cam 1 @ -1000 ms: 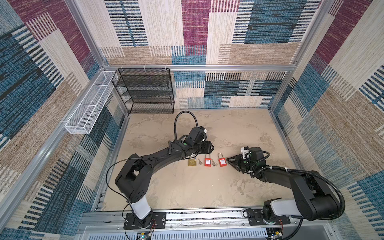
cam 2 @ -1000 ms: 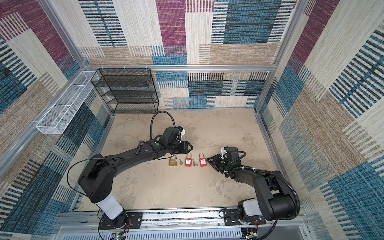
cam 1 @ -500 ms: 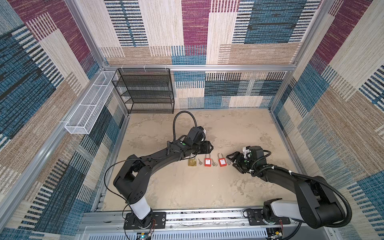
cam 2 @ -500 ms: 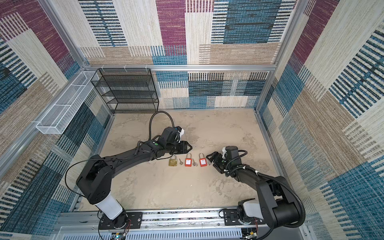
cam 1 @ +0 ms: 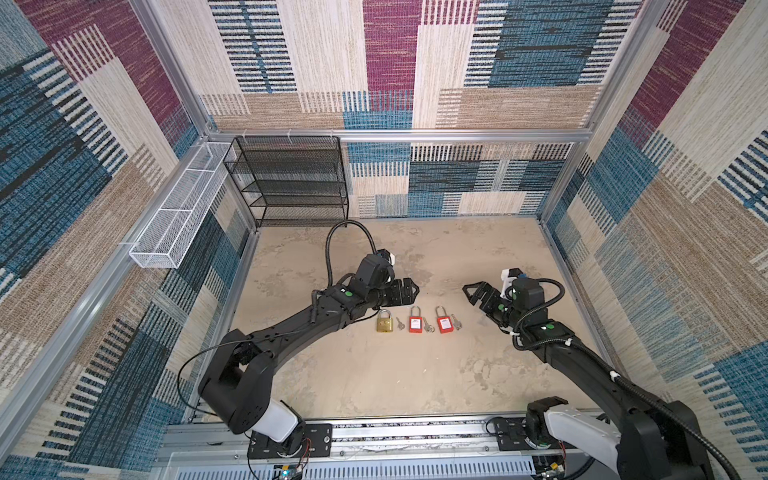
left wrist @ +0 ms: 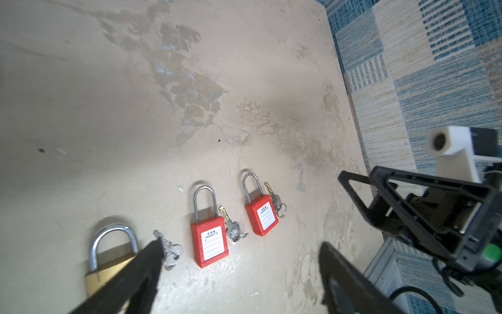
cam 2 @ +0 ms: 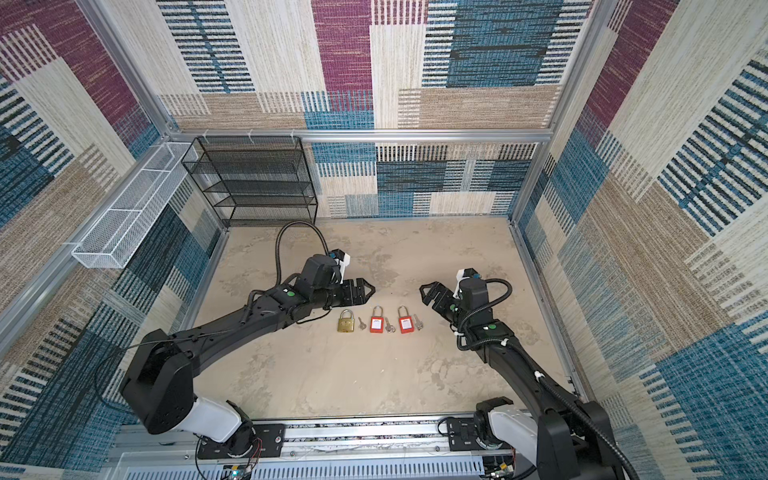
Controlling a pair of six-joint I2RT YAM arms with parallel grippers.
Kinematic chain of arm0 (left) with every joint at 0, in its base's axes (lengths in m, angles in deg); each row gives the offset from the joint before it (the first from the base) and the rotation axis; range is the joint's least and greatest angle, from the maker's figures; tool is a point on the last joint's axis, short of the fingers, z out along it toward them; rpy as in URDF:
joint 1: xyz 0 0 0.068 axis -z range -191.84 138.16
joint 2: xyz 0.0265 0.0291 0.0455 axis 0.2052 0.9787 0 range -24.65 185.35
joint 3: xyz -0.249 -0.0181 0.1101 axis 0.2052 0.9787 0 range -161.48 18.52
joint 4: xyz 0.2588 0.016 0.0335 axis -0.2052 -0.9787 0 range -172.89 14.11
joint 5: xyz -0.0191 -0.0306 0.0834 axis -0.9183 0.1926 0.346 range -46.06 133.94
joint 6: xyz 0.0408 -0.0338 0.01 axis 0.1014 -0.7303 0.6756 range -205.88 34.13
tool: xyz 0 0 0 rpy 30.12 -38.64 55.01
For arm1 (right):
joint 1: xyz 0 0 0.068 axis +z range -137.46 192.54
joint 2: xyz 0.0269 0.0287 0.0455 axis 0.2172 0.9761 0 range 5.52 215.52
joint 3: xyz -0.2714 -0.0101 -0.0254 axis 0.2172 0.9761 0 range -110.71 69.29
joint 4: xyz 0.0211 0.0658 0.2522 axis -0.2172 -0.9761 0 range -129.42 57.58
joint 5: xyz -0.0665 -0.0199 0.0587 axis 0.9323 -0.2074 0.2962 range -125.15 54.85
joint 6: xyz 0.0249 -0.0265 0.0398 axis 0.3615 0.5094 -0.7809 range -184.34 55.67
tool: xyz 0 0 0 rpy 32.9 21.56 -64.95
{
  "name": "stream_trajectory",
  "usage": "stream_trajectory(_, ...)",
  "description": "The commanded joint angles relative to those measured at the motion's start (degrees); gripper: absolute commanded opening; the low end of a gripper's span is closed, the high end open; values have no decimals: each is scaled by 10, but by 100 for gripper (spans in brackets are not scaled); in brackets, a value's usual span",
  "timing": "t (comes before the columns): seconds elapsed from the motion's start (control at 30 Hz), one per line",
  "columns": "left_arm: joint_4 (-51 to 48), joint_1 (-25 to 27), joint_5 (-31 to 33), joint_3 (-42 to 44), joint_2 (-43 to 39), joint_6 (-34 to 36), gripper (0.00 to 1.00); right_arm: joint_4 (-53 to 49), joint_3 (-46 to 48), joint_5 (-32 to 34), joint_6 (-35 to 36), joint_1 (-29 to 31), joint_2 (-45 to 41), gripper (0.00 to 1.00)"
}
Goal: Lock with the key
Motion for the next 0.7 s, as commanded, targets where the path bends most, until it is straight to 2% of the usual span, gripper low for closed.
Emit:
stream_trajectory(0.0,20,-6,79,29,-52,33,99,6,7,107,54,1,-29,99)
stream_trajectory(0.17,19,-31,202,105,-166,96,99,146,93,207,156,1,-121,99)
stream_trajectory(0.3,36,-66,315,190,-302,208,99,240,145,277,275,0,-162,99)
stream_trajectory(0.4,62,-104,360,260,-415,293,99,311,174,322,323,-2,-148,99)
stream_trajectory(0.5,72,-149,402,317,-509,354,99,376,189,334,343,-9,-108,99)
stream_trajectory(0.6,171,-171,397,405,-577,420,100,441,203,339,352,-16,-55,99)
stream_trajectory(0.67,265,-181,390,463,-595,425,100,484,211,342,362,-21,-18,99)
